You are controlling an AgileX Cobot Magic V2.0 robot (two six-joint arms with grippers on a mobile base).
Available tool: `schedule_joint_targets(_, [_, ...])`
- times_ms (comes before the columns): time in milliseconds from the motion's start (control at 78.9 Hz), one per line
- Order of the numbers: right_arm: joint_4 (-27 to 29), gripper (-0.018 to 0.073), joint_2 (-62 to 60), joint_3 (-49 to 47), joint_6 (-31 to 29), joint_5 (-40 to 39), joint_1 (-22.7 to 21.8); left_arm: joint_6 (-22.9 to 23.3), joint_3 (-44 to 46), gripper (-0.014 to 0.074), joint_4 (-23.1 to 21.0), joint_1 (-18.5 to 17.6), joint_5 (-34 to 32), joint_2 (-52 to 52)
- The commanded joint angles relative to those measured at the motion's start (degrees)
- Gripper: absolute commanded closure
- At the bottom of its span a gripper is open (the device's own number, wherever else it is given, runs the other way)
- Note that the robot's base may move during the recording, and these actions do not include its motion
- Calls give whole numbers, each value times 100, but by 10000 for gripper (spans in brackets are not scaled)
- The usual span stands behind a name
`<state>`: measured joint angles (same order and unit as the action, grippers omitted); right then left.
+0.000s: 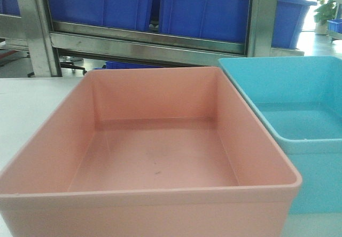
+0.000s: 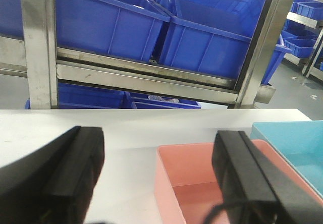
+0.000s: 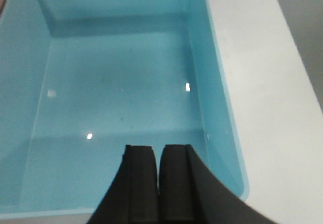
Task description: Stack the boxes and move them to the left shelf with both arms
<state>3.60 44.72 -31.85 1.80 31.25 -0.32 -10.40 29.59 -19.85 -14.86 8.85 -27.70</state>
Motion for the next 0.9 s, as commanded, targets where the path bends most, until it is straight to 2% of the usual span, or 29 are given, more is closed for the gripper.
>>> schedule_joint_targets(0, [41, 510, 614, -708, 2, 179, -9, -6, 161, 230, -68, -3, -420, -17])
schedule_joint_targets(127, [41, 481, 1478, -1543, -180, 713, -106, -6, 161, 230, -68, -3, -420, -17])
schedule_joint_targets(190, [41, 407, 1885, -1969, -439, 915, -241, -6, 161, 230, -68, -3, -420, -17])
schedule_joint_targets(279, [34, 254, 2502, -2625, -711, 1242, -558, -6, 161, 230, -68, -3, -420, -17])
schedule_joint_targets(355, [34, 195, 3012, -3175, -942, 1540, -764, -6, 161, 230, -68, -3, -420, -17])
schedule_joint_targets(481, [34, 195, 3926, -4010, -1422, 2151, -860, -6, 161, 230, -68, -3, -420, -17])
schedule_joint_targets(557, [34, 195, 4542, -4498, -1509, 2399, -873, -6, 161, 230, -68, -3, -420, -17])
schedule_joint_targets(887, [34, 197, 5875, -4798, -1618, 2155, -1046, -6, 161, 230, -68, -3, -420, -17])
